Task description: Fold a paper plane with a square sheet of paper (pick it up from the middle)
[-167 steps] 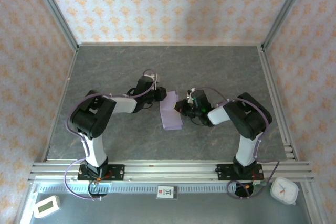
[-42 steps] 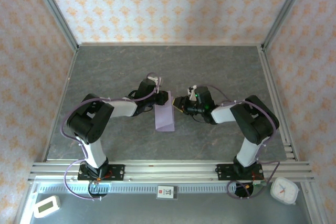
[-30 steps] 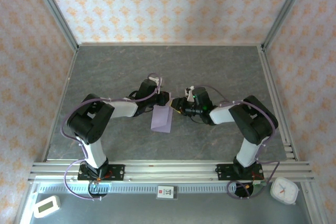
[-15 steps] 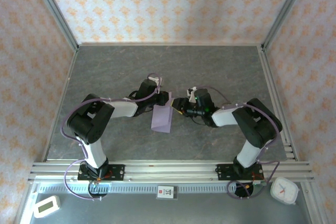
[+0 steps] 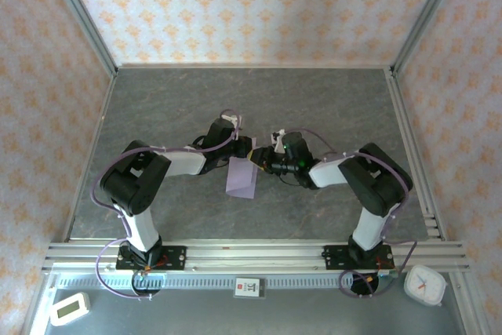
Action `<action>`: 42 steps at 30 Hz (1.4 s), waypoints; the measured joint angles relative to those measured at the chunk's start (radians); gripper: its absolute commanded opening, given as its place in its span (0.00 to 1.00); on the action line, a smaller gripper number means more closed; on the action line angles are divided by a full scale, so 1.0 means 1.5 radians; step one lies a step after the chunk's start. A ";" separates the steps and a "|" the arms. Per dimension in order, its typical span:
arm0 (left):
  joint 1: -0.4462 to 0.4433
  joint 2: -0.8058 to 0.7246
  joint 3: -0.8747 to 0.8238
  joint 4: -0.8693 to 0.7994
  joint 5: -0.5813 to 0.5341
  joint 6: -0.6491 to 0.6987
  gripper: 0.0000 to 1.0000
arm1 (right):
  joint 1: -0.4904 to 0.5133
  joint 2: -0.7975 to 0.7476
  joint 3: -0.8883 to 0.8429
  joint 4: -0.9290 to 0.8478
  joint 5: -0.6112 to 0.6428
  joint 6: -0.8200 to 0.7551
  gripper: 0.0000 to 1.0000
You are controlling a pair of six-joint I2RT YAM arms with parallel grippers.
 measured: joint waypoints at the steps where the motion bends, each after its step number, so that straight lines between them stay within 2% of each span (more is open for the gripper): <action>1: 0.000 0.000 0.000 -0.001 0.000 0.000 0.18 | 0.000 0.000 0.000 -0.002 0.000 -0.002 0.05; 2: 0.000 0.000 0.000 -0.002 0.000 -0.002 0.18 | 0.000 0.001 0.000 -0.002 0.001 -0.002 0.00; 24: 0.001 -0.057 -0.019 -0.025 -0.040 -0.035 0.19 | 0.000 0.012 -0.079 0.042 0.021 0.010 0.00; 42: 0.005 -0.091 -0.081 -0.007 0.007 -0.034 0.18 | -0.001 0.037 -0.083 0.078 0.017 0.022 0.00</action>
